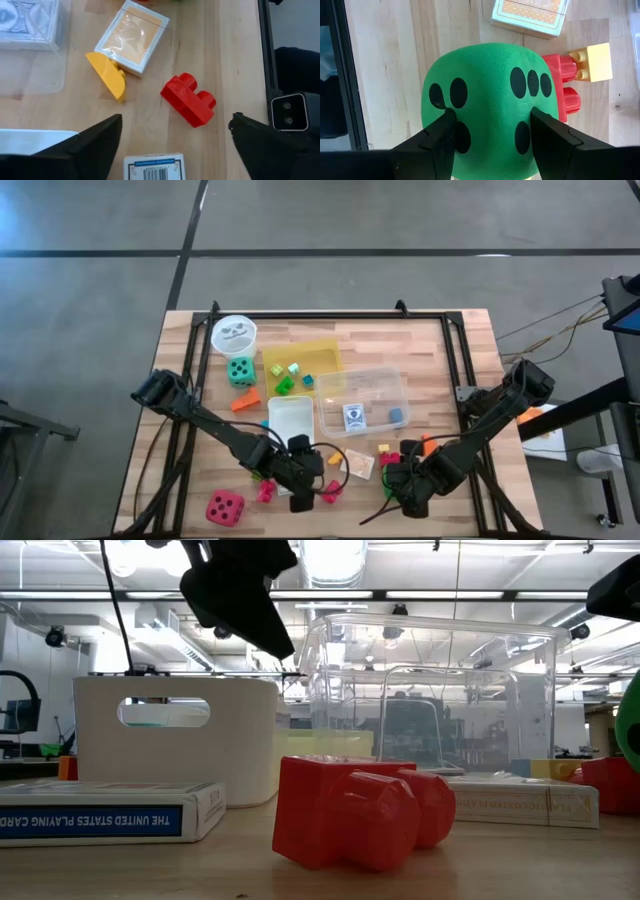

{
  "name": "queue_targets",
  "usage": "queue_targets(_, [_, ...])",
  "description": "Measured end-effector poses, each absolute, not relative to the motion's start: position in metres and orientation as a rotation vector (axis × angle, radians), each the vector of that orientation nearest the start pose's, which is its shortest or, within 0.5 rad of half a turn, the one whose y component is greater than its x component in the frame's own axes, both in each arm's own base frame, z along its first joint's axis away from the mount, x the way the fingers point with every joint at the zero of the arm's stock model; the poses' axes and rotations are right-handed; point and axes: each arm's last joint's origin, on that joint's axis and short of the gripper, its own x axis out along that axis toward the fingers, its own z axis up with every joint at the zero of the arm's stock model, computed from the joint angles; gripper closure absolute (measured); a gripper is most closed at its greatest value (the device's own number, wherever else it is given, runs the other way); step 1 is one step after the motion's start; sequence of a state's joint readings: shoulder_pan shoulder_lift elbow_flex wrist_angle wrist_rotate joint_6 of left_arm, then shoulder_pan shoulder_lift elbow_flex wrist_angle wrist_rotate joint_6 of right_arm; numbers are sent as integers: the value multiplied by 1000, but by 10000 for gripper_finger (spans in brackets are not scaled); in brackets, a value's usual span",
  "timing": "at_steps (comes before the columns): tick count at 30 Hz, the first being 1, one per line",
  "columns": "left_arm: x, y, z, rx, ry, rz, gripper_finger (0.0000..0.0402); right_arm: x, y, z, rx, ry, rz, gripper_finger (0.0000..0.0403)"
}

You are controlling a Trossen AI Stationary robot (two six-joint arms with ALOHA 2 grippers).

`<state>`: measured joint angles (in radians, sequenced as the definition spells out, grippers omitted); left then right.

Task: Pick & Place Toys
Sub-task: Put the green dice into the white bin

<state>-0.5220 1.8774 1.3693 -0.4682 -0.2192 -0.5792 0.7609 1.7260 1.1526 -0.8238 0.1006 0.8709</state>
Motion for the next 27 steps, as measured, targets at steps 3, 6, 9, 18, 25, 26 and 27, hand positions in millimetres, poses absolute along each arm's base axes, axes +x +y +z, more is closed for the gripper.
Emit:
queue_targets(3, [347, -192, 209, -201, 954, 4, 76, 231, 216, 187, 159, 1375, -67, 205])
queue_targets(6, [347, -192, 209, -207, 956, 7, 95, 232, 217, 189, 171, 1371, -76, 206])
queue_targets(9, [347, -192, 209, -203, 957, 6, 107, 234, 219, 196, 170, 1374, -82, 206])
queue_targets(18, [345, -194, 209, -250, 999, -39, 111, 239, 232, 227, 152, 1290, -100, 214])
queue_targets(25, [340, -197, 218, -224, 953, -24, 111, 240, 238, 238, 138, 1162, -154, 216])
queue_targets(26, [338, -199, 220, -200, 934, -17, 111, 241, 238, 240, 137, 1137, -169, 216])
queue_targets(27, [335, -201, 224, -163, 906, -8, 111, 242, 238, 243, 135, 1110, -182, 216])
